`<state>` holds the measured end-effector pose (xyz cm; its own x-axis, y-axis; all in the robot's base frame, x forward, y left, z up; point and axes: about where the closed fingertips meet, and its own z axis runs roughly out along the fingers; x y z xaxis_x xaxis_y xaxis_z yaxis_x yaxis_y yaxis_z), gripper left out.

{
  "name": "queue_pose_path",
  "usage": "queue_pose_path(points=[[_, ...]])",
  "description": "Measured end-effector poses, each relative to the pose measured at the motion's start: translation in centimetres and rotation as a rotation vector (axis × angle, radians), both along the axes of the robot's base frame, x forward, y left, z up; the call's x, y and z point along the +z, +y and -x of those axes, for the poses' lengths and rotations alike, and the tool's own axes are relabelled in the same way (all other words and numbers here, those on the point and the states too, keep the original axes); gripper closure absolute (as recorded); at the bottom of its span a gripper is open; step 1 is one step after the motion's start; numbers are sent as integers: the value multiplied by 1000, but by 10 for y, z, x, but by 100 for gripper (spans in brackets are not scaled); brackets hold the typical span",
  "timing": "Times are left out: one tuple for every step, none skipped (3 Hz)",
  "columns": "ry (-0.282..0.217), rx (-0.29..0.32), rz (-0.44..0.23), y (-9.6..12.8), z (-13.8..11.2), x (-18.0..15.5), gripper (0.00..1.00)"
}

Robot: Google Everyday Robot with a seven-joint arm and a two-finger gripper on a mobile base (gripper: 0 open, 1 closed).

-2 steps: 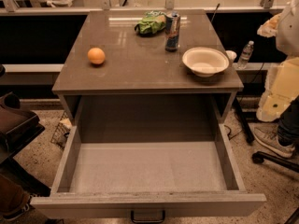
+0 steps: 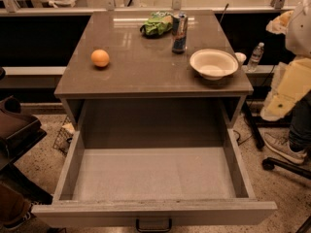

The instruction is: Place redbull can into top drawer

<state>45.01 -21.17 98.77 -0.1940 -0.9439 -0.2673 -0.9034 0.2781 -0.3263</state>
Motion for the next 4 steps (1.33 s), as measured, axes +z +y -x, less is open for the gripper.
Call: queue_pose_path(points=[[-140, 3, -194, -12, -35, -16, 0], [-281, 5, -378, -9, -70, -8, 0], [-447, -11, -576, 1, -112, 16, 0], [-535, -46, -626, 2, -131, 35, 0]])
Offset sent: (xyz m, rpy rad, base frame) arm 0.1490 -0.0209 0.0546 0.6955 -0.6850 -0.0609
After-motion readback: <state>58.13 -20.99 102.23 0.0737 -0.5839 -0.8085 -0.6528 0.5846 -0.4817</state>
